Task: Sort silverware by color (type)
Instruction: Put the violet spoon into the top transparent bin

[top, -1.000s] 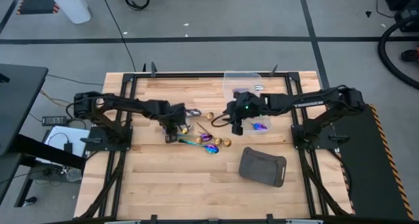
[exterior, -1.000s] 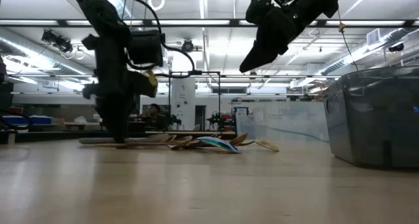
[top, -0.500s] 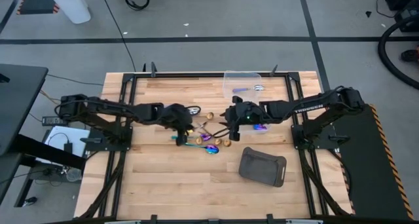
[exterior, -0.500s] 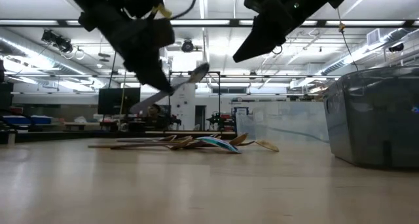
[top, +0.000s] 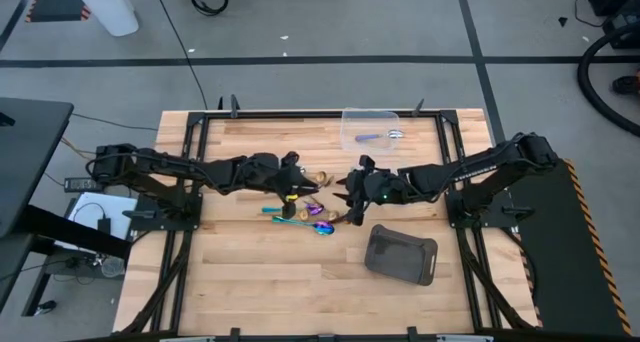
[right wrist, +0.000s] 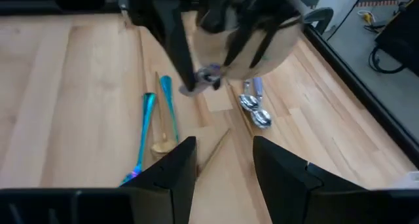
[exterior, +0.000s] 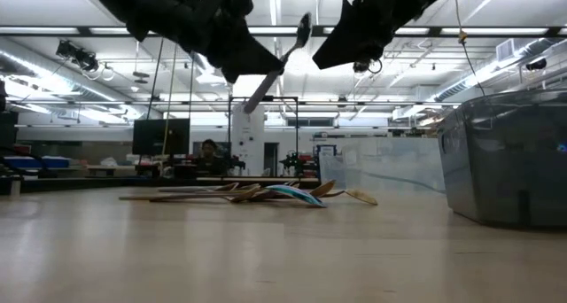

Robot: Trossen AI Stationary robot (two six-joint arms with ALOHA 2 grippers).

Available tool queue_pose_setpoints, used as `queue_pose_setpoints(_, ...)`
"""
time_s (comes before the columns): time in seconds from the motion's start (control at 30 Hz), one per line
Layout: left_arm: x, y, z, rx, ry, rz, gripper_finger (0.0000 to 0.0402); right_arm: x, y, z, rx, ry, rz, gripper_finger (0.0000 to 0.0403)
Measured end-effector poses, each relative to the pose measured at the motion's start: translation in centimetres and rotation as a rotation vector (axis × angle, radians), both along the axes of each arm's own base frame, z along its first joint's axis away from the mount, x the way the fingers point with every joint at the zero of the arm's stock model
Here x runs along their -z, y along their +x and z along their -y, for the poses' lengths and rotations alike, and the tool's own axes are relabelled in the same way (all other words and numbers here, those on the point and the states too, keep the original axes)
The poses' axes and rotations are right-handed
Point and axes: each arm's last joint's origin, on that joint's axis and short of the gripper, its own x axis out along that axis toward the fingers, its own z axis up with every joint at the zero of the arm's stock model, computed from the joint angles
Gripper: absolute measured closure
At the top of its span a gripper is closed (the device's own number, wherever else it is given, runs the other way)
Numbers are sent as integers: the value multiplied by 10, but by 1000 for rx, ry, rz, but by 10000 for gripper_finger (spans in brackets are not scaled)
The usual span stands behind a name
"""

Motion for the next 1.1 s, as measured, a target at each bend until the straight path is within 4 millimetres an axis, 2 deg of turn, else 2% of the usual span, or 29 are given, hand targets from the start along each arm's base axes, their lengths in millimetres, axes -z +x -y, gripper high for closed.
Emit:
queue_pose_setpoints(0.33,-15,5,2,14,35,170,345,-9,4,-13,-46,9,105,240)
queue_pose_setpoints(0.57,-27,7,7,34,53,292,345,-17,7,-13,-81,-47,171,205)
queue_pose_setpoints(0.87,-24,7,7,8,-8,260,345,-17,6,-12,-81,-171,139,191)
queue_pose_setpoints(1.1,-17,6,8,-20,-77,196,345,-5,1,-10,-114,-257,-16,195)
